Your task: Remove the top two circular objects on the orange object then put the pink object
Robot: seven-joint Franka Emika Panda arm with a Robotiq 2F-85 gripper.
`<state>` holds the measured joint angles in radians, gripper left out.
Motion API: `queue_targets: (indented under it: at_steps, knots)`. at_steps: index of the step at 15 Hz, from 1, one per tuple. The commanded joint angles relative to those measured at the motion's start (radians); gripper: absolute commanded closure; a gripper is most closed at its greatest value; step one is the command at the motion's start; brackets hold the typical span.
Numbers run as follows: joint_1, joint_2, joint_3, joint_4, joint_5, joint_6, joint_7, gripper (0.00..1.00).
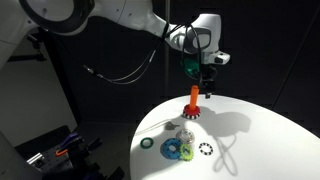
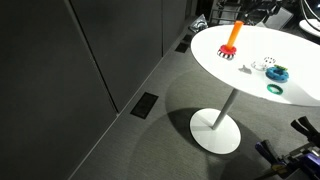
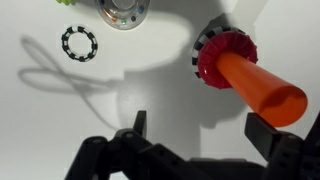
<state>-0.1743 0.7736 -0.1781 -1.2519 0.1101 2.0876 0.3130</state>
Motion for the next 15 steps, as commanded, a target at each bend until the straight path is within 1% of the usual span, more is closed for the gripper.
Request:
queue_targets:
  at_steps: [1, 5, 9, 12, 15]
  knots:
    - [-0.005, -0.048, 0.012, -0.01, -0.006, -0.087, -0.01, 0.0]
    - [-0.003, -0.117, 0.018, -0.05, -0.009, -0.19, -0.037, 0.0]
    - [0.002, -0.199, 0.017, -0.112, -0.019, -0.253, -0.075, 0.0]
    - [0.006, -0.274, 0.02, -0.186, -0.025, -0.283, -0.113, 0.0]
    - [0.014, -0.369, 0.024, -0.297, -0.036, -0.292, -0.155, 0.0]
